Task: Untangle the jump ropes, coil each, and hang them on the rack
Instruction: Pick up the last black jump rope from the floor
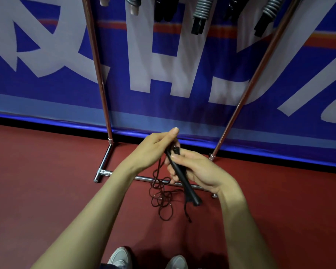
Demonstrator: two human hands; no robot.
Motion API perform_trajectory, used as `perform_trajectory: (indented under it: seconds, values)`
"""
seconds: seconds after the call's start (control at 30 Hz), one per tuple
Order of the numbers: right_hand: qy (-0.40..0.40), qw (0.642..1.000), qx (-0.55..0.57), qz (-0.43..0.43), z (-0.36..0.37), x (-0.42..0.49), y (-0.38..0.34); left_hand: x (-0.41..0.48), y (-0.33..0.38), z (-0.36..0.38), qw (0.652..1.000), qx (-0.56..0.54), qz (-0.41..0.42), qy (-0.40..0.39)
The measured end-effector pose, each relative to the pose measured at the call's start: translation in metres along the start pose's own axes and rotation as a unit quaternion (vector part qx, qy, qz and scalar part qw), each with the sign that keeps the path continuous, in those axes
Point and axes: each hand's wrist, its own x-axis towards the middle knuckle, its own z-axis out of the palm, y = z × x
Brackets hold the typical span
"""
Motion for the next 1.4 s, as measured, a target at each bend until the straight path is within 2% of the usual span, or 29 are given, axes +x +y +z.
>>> perform_trajectory:
  seconds: [0.07, 0.1, 0.17, 0.23, 0.33, 0.47, 0.6, 0.77, 0.9, 0.97, 1.07, 1.17, 1.23, 1.4]
  values:
    - [0.01, 1.0, -0.018, 0.012, -0.002, 0.001, 0.003, 0.002, -0.005, -0.003, 0.998, 0.042, -0.032, 0.018]
    - [0.026, 0.999, -0.023, 0.013, -0.003, 0.002, 0.004, 0.002, -0.007, -0.003, 0.998, 0.025, -0.049, 0.015]
    - [0.052, 0.998, -0.027, -0.003, -0.005, 0.004, 0.007, 0.002, -0.006, -0.003, 0.994, -0.077, -0.072, 0.02]
    - [0.055, 0.997, -0.038, -0.032, -0.006, 0.005, 0.007, 0.004, -0.001, -0.004, 0.981, -0.175, -0.064, 0.061]
    - [0.074, 0.99, -0.108, -0.058, -0.006, 0.007, 0.009, 0.007, 0.003, -0.007, 0.96, -0.254, -0.045, 0.11]
    - [0.182, 0.943, -0.265, -0.079, -0.005, 0.015, 0.02, 0.006, 0.002, -0.008, 0.95, -0.279, -0.058, 0.125]
    - [0.246, 0.9, -0.354, -0.055, -0.008, 0.019, 0.028, 0.005, 0.002, -0.005, 0.924, -0.355, -0.072, 0.125]
    - [0.284, 0.895, -0.338, -0.061, -0.007, 0.02, 0.029, 0.006, 0.002, -0.006, 0.93, -0.342, -0.068, 0.111]
    - [0.295, 0.901, -0.308, -0.08, -0.008, 0.018, 0.029, 0.008, 0.003, -0.008, 0.959, -0.262, -0.061, 0.085]
    - [0.295, 0.903, -0.303, -0.083, -0.009, 0.018, 0.031, 0.007, 0.003, -0.007, 0.962, -0.259, -0.056, 0.066]
    - [0.267, 0.914, -0.294, -0.088, -0.01, 0.019, 0.028, 0.007, 0.005, -0.005, 0.948, -0.304, -0.049, 0.08]
    - [0.204, 0.946, -0.234, -0.096, -0.01, 0.019, 0.026, 0.006, 0.008, -0.005, 0.931, -0.353, -0.048, 0.085]
    - [0.185, 0.956, -0.201, -0.107, -0.009, 0.019, 0.03, 0.005, 0.009, -0.007, 0.931, -0.351, -0.048, 0.084]
    - [0.264, 0.936, -0.193, -0.129, -0.011, 0.022, 0.031, 0.007, 0.007, -0.003, 0.954, -0.29, -0.047, 0.064]
